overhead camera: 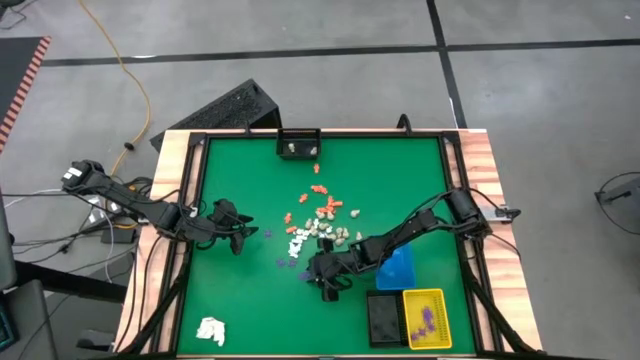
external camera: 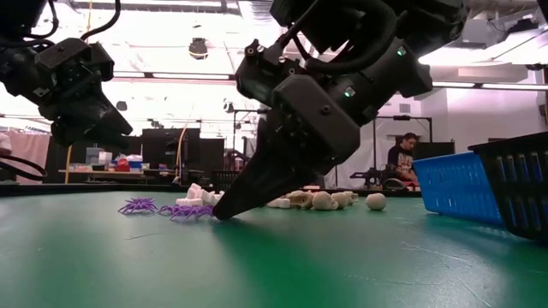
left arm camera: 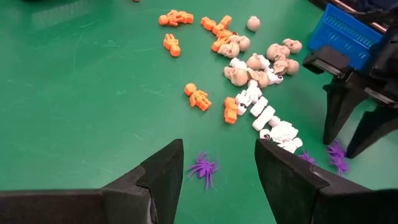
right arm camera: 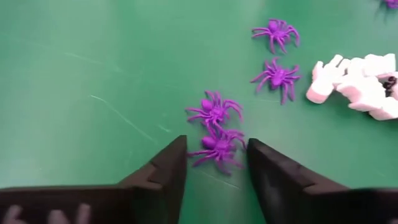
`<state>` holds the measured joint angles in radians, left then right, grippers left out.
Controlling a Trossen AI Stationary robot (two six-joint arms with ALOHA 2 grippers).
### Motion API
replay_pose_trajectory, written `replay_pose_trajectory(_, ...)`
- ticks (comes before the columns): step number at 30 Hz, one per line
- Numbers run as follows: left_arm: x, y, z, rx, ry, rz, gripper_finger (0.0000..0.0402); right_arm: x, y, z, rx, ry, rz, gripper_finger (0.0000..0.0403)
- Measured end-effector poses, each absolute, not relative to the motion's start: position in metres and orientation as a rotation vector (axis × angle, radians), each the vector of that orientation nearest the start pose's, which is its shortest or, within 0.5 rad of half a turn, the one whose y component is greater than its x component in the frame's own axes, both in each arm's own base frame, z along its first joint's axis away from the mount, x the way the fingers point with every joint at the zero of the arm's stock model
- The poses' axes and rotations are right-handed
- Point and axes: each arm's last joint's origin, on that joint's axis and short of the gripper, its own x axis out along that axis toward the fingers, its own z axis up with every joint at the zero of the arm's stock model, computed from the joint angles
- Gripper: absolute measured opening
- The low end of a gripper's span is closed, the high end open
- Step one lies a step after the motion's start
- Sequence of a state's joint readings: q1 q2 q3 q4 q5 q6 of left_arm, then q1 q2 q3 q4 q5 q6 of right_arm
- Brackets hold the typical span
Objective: Sort Halloween decoration
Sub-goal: Put the purple spider toy into the yellow bin
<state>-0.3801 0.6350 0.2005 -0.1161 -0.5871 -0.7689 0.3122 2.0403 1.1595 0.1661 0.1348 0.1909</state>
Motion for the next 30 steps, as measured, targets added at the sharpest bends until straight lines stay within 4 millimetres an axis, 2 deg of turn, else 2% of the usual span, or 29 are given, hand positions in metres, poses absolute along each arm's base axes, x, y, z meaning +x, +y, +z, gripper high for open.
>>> replay_pose_trajectory(7, 0.13, -0.035, 0.163, -0.494, 0.38, 0.373, 0.0189, 0.395, 0.123, 0.124, 0.021, 0.723, 0.09, 0.0034)
replay_pose_trajectory(9, 0.13, -0.035, 0.163, -0.494, 0.38, 0.373, 0.0189, 0.395, 0.122, 0.124, 0.021, 0.724, 0.089, 0.001)
replay_pose_trajectory(21, 0.13, -0.034, 0.163, -0.493, 0.381, 0.374, 0.0189, 0.394, 0.122, 0.13, 0.012, 0.706, 0.082, 0.0002)
replay_pose_trajectory(27, 0.13, -0.034, 0.163, -0.492, 0.382, 0.374, 0.0189, 0.395, 0.125, 0.137, 0.017, 0.659, 0.104, 0.002)
replay_pose_trajectory(30, 0.129, -0.034, 0.163, -0.491, 0.384, 0.374, 0.0189, 0.401, 0.129, 0.145, -0.015, 0.58, 0.128, 0.0044)
